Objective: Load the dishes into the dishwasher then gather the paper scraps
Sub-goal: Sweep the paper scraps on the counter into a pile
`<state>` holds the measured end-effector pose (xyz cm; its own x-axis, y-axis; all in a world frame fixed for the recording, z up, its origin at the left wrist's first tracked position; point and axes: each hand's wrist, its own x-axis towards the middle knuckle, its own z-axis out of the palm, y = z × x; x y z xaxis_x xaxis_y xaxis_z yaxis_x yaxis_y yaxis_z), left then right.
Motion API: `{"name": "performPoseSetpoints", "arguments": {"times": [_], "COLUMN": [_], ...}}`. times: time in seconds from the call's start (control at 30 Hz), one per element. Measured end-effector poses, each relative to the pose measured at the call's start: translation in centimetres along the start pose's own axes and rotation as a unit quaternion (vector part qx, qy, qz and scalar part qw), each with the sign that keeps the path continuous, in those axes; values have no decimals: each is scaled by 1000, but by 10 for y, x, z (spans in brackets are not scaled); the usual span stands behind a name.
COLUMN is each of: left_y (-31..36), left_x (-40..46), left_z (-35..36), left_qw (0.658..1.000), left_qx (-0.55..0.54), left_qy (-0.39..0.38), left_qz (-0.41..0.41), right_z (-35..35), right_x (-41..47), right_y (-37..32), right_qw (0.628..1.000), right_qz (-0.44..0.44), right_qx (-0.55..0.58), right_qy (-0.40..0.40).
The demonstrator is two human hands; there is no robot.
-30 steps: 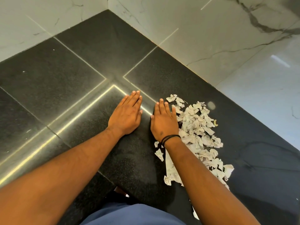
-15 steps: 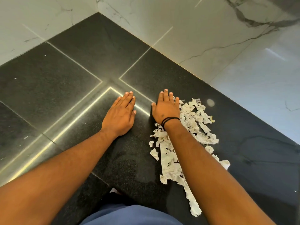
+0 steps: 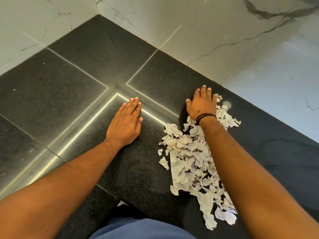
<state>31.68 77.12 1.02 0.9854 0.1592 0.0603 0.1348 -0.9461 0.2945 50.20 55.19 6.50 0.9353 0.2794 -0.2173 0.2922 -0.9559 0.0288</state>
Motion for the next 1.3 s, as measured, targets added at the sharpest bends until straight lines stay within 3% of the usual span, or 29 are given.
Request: {"name": "performPoseSetpoints", "arguments": {"times": [0.2, 0.47, 0.6, 0.73, 1.0, 1.1, 1.2, 1.3], "left_y": [-2, -2, -3, -6, -2, 2, 3, 3], "left_x": [1, 1, 1, 4, 1, 0, 1, 1], "left_z": [3, 3, 4, 6, 3, 1, 0, 0], "left_qw": [1000, 1000, 1000, 1000, 1000, 1000, 1000, 1000], "left_qx": [6, 1, -1, -14, -16, -13, -15, -17], "left_qy": [-4, 2, 4, 1, 12, 14, 19, 21], "left_qz": [4, 6, 10, 5, 6, 9, 9, 11], "right_z": [0, 10, 17, 50, 66, 59, 69, 88], "right_x": [26, -53, -109, -160, -170, -188, -219, -246], "right_y": [49, 29, -40, -101, -58, -54, -63, -64], "right_qw": [991, 992, 992, 975, 988, 989, 976, 961], "right_qz": [105, 92, -52, -207, -140, -131, -186, -253], "right_qx": [64, 91, 53, 5, -61, -26, -14, -46], "right_qy": [-60, 8, 100, 78, 30, 65, 108, 101]}}
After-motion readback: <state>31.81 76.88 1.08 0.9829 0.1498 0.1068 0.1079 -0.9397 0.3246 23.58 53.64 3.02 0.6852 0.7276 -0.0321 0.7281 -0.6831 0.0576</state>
